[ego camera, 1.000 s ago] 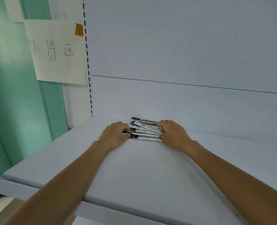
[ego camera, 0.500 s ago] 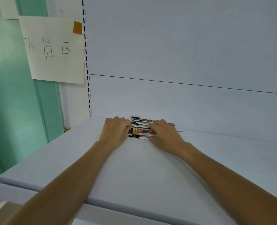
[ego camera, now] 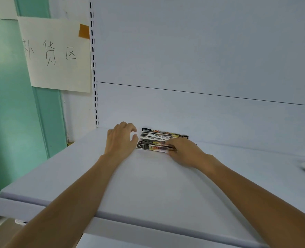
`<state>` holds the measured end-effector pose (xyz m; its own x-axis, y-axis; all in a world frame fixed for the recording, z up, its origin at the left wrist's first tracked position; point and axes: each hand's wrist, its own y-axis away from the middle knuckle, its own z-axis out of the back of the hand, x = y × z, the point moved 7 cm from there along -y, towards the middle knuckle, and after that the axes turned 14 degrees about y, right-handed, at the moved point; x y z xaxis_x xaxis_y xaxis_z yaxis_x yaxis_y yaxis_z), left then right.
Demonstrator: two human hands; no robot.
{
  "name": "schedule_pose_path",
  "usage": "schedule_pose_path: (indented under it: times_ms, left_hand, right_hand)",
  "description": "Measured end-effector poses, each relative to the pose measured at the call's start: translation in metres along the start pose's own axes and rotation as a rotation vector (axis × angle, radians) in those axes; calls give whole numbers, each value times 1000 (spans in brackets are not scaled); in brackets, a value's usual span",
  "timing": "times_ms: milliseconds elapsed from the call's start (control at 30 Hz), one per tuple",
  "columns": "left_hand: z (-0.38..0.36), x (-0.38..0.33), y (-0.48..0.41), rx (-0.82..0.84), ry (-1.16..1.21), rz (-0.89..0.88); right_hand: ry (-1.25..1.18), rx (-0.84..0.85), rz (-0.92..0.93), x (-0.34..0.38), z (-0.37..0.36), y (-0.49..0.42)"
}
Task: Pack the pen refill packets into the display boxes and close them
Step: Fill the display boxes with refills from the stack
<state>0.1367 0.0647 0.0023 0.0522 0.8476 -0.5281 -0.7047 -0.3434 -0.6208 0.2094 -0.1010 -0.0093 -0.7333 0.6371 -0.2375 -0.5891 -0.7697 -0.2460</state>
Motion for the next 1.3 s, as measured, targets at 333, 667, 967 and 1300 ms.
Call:
schedule_pose_path:
  times_ms: [333, 667, 967, 1300]
  left_hand:
    - [-28, -90, 28, 492, -175, -398]
    - [-50, -99, 34, 488, -486, -363]
    - [-35, -71, 31, 471, -351, -172]
    - [-42, -81, 31, 324, -406, -245]
  right_hand:
    - [72, 13, -2, -2, 19, 20]
    - [-363, 162, 11, 0, 23, 40]
    - [-165, 46, -103, -27, 25, 49]
    - [-831, -249, -261, -43, 38, 62]
